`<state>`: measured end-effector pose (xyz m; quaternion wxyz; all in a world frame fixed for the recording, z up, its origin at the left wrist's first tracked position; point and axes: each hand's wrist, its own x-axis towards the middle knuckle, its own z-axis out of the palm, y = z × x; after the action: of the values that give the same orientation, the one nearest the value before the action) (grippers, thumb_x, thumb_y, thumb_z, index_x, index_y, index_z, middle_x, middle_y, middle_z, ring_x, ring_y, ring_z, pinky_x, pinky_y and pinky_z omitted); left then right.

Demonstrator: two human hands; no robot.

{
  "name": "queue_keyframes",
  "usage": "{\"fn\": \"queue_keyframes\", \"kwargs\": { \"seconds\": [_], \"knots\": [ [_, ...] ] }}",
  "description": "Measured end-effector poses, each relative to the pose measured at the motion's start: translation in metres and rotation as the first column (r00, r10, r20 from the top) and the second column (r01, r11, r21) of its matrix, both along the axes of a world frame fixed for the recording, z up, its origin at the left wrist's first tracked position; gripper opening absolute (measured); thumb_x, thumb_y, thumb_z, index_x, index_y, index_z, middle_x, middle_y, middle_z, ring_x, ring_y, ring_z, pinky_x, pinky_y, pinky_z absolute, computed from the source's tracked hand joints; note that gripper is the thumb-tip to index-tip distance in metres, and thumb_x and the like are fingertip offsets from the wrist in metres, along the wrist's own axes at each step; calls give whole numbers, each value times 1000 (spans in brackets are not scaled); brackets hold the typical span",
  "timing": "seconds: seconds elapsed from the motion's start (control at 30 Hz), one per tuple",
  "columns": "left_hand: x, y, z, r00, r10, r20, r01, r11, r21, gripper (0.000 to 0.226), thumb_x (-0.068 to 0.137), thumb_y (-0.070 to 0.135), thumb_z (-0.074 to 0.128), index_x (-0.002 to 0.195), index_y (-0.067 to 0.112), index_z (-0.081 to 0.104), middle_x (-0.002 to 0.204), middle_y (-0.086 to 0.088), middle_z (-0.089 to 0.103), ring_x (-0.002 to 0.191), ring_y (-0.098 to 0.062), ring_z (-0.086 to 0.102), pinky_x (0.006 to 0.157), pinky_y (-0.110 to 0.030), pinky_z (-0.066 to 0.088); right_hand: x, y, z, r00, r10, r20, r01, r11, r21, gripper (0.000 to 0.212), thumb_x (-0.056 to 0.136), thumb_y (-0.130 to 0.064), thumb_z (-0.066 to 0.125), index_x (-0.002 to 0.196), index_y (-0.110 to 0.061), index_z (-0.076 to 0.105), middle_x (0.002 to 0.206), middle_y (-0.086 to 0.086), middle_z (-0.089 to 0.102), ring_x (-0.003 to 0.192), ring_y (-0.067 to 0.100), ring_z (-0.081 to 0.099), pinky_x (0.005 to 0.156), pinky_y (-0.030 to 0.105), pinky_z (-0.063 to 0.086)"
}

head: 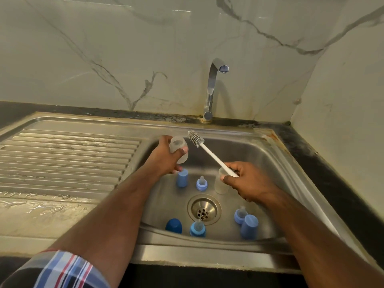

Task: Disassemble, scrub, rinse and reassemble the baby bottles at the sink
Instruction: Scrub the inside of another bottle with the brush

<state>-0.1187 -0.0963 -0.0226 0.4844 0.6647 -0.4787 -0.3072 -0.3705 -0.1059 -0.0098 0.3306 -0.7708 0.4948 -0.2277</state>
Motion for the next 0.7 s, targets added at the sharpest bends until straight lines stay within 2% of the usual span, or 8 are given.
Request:
{"fn": "queue_keyframes", "kwargs": {
  "seconds": [0.1, 0.2, 0.33, 0.4, 0.47, 0.53, 0.6, 0.7],
  "knots": [
    [-3, -2, -4, 975, -57, -215, 53, 998, -21, 48, 86, 6, 79, 115, 22, 44, 117, -9, 60, 91, -35, 74, 73, -43, 64, 0, 1, 1, 1000, 1, -15, -1, 1000, -8, 20, 92, -27, 67, 111, -34, 68, 54, -9, 57, 40, 1, 47, 48, 26, 43],
    [-1, -4, -8, 977, -69, -201, 65, 998, -25, 60, 73, -6, 83, 107, 31, 50, 120, -6, 58, 109, -32, 68, 84, -52, 62, -1, 1, 1, 1000, 5, -19, -6, 1000, -9, 22, 93, -26, 66, 114, -30, 68, 50, -13, 57, 38, -1, 47, 46, 23, 40],
    [1, -3, 0, 892, -53, -449, 47, 999, -23, 44, 89, -17, 54, 118, 16, 54, 133, -14, 54, 117, -35, 64, 95, -50, 58, -2, 2, 3, 1000, 0, -22, 0, 1000, -16, 24, 93, -26, 67, 116, -32, 67, 53, -10, 57, 38, -1, 47, 45, 22, 39],
    [3, -1, 8, 821, -29, -571, 33, 999, -3, 34, 95, -9, 43, 120, 11, 56, 123, -16, 60, 111, -39, 66, 99, -53, 55, -2, 2, 4, 1000, -3, -28, 2, 1000, -19, 25, 93, -26, 67, 117, -33, 68, 56, -9, 57, 39, -1, 48, 45, 20, 39],
    [5, 0, 12, 779, 11, -628, -18, 1000, -5, 20, 100, 5, 47, 116, 10, 59, 115, -16, 63, 108, -44, 66, 99, -56, 54, -2, 2, 5, 999, -9, -31, 8, 1000, -19, 27, 92, -27, 67, 119, -32, 68, 58, -10, 58, 40, -2, 50, 46, 19, 39],
    [7, 0, 12, 806, 49, -591, -65, 998, -7, 14, 104, 19, 56, 114, 10, 58, 120, -17, 64, 111, -43, 66, 92, -56, 57, -2, 3, 6, 1000, -5, -30, 5, 1000, -13, 28, 93, -29, 66, 121, -32, 67, 58, -9, 58, 40, -2, 49, 47, 20, 38],
    [6, 0, 10, 845, 67, -531, -88, 996, -15, 11, 102, 20, 61, 110, 13, 57, 130, -19, 60, 114, -40, 66, 84, -51, 61, -1, 5, 6, 1000, 4, -8, -4, 1000, 7, 23, 95, -33, 64, 118, -32, 67, 60, -8, 57, 40, 0, 46, 45, 23, 40],
    [9, -3, 7, 819, 64, -570, -122, 990, -64, 16, 100, 13, 63, 112, 21, 57, 132, -16, 57, 108, -33, 67, 70, -42, 62, 0, 9, 9, 998, 18, 55, -20, 999, 38, 17, 98, -40, 58, 111, -36, 68, 65, -3, 58, 42, 4, 45, 45, 26, 41]
  ]
}}
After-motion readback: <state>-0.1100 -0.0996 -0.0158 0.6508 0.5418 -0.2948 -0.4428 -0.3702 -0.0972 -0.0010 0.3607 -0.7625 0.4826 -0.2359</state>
